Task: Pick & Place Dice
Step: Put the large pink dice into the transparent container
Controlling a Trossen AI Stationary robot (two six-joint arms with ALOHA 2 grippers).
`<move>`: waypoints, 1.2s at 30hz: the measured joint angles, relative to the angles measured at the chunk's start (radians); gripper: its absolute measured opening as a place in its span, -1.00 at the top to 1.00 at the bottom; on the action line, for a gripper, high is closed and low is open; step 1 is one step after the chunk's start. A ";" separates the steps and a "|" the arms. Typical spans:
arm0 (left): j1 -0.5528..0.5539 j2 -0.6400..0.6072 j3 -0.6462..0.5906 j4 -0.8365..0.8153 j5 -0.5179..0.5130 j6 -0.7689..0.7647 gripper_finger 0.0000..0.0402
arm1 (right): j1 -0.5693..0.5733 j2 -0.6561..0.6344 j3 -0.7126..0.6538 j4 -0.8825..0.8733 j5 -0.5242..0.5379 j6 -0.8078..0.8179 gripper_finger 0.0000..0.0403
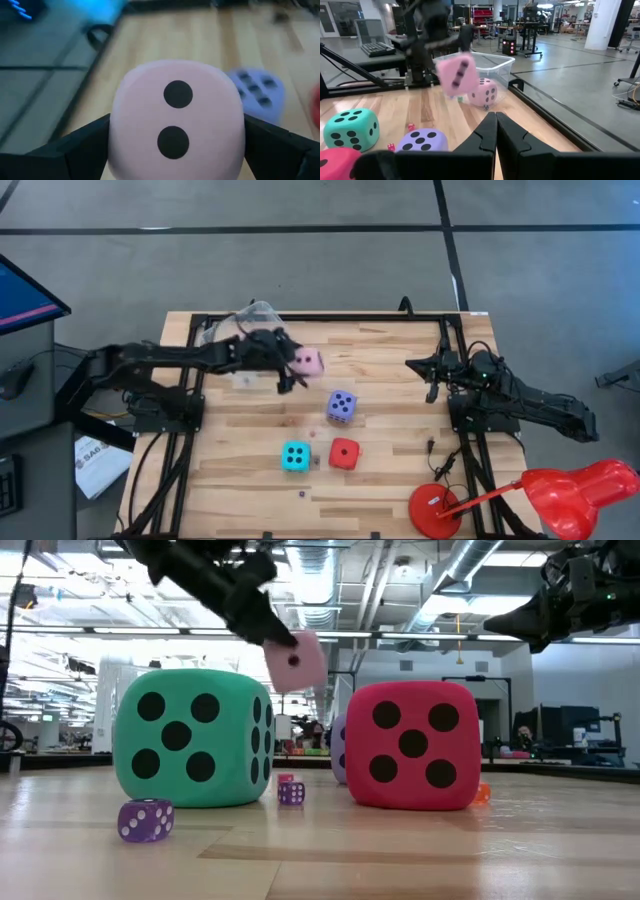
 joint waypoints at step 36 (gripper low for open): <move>0.142 -0.239 0.000 -0.481 -0.759 -0.421 -0.90 | -0.001 0.000 0.000 -0.004 -0.001 0.000 1.00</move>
